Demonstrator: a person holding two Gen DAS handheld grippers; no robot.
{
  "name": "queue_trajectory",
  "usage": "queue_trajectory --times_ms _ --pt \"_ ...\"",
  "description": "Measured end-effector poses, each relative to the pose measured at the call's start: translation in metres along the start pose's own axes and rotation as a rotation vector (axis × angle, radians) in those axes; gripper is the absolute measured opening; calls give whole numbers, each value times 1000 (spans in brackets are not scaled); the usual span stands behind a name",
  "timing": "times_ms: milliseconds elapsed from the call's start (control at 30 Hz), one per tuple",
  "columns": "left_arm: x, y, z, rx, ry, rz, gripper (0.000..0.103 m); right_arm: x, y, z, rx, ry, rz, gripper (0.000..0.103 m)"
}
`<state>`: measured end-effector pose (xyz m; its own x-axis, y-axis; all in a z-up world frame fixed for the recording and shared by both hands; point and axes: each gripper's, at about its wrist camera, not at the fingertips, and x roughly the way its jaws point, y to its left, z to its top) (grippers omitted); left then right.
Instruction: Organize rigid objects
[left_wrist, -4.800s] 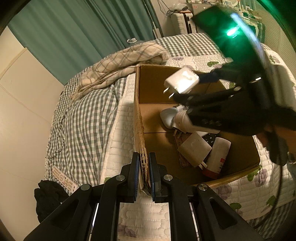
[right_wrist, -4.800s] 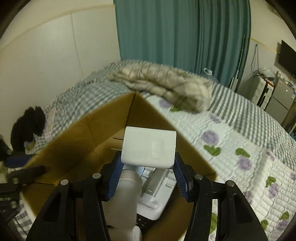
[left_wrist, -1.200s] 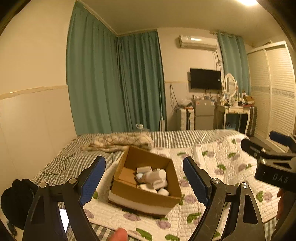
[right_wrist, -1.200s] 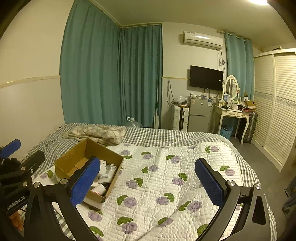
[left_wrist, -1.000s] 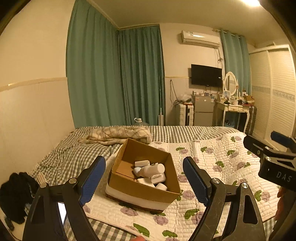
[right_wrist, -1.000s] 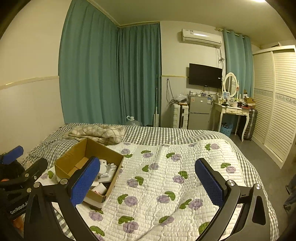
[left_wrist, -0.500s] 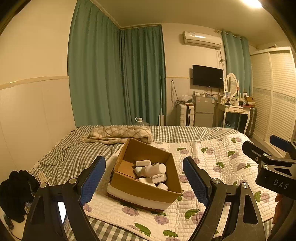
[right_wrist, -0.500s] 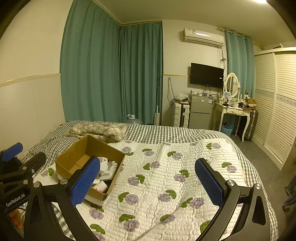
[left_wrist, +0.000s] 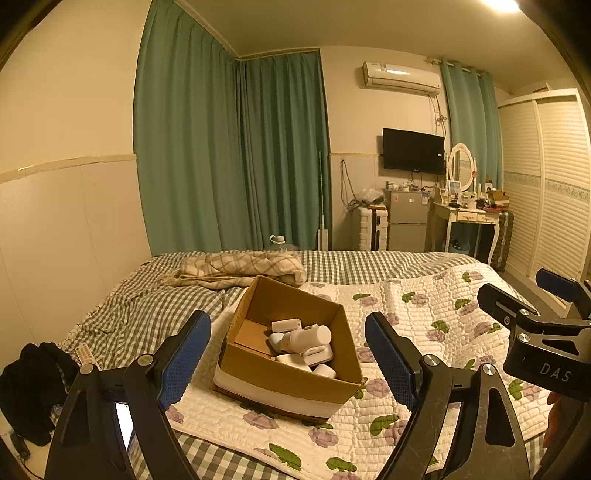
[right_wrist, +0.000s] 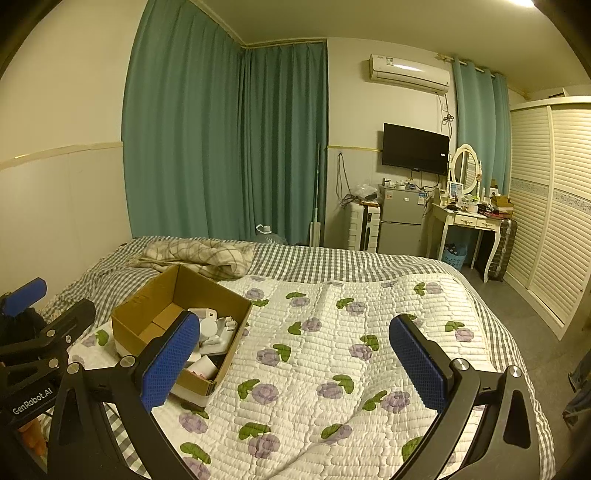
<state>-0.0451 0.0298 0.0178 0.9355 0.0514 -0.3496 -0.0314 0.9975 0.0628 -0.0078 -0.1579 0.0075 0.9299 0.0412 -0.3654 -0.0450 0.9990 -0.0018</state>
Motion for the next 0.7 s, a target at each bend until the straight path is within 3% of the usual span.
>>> queue_trajectory --times_ms 700 --pt "4 -1 -7 8 23 -9 89 3 0 -7 -9 15 6 103"
